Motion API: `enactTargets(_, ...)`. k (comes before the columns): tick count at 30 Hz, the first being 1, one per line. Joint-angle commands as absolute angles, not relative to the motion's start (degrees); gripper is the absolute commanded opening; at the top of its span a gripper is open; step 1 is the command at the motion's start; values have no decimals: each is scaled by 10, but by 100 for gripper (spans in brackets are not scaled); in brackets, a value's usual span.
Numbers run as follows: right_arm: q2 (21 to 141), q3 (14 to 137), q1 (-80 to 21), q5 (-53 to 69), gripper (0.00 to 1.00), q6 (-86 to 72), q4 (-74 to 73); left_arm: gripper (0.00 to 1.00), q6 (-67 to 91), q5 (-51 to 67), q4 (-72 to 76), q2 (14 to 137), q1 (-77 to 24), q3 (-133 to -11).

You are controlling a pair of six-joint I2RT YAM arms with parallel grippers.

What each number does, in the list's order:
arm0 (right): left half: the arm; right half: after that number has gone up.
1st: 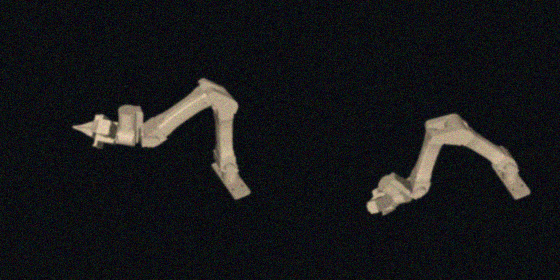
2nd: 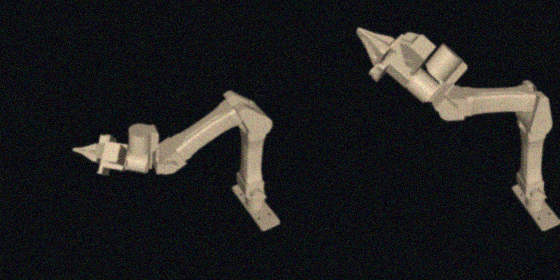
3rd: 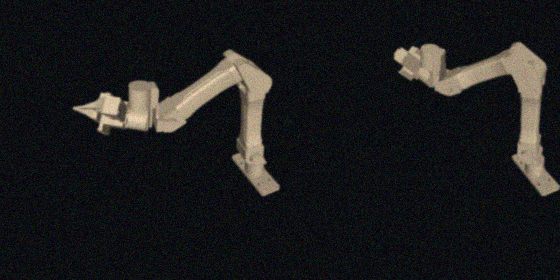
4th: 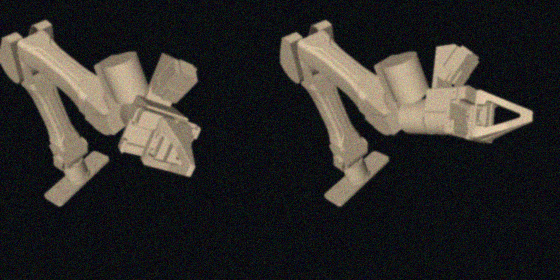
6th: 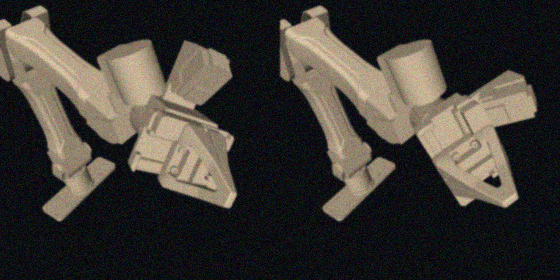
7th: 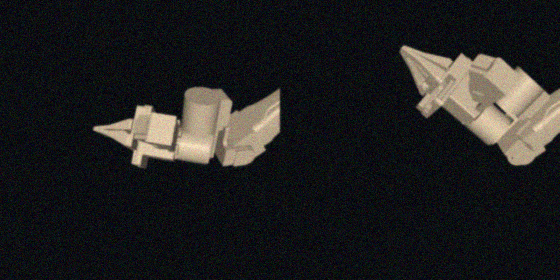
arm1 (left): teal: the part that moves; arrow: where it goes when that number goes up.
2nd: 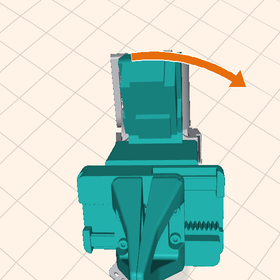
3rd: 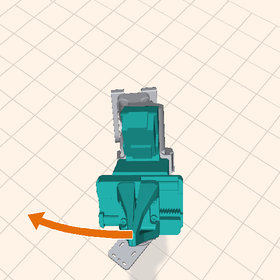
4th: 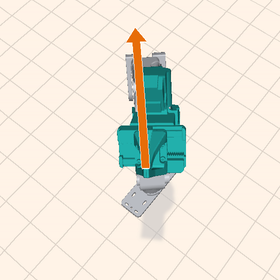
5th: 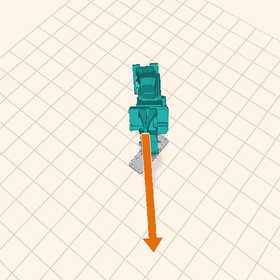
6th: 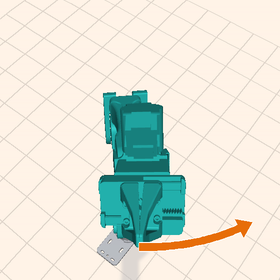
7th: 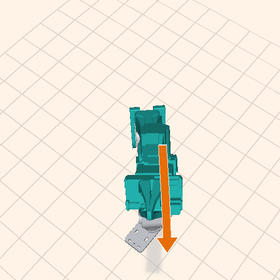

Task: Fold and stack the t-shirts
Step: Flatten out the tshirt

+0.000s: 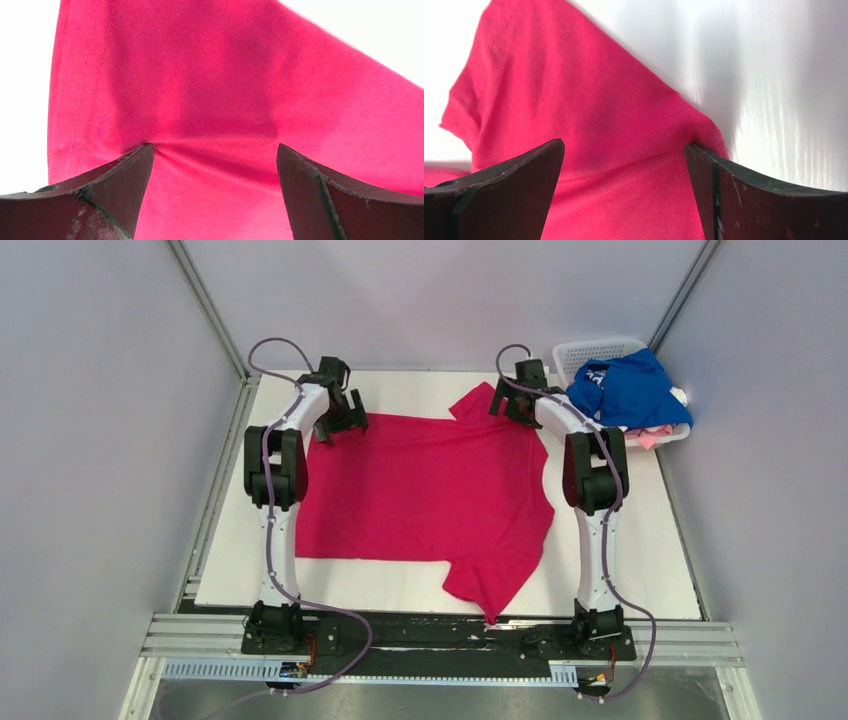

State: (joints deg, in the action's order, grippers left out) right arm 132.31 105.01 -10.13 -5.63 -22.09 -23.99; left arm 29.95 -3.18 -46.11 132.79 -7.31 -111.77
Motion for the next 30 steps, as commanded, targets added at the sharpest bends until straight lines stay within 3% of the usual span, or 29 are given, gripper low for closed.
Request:
enactTargets(1,1395,1139,-82,-53,100,-224,-270,100,318,2,-461,1389,-67,-1181)
enactTargets(9,1461,1281,-60,-32,100,-192,-282,100,326,36,-464,1449,-62,-1305)
enactTargets(12,1429,1292,-64,-11,100,-179,-282,100,327,55,-487,1457,-62,-1366)
enactTargets(15,1353,1250,-76,-19,100,-165,-282,100,320,54,-488,1413,-65,-1341)
enactTargets(19,1207,1102,-106,-42,100,-159,-266,100,307,9,-473,1251,-75,-1187)
enactTargets(25,967,748,-144,-50,100,-216,-183,100,349,-76,-429,988,-85,-838)
enactTargets(30,806,559,-144,-43,100,-275,-140,100,426,-159,-452,855,-84,-613)
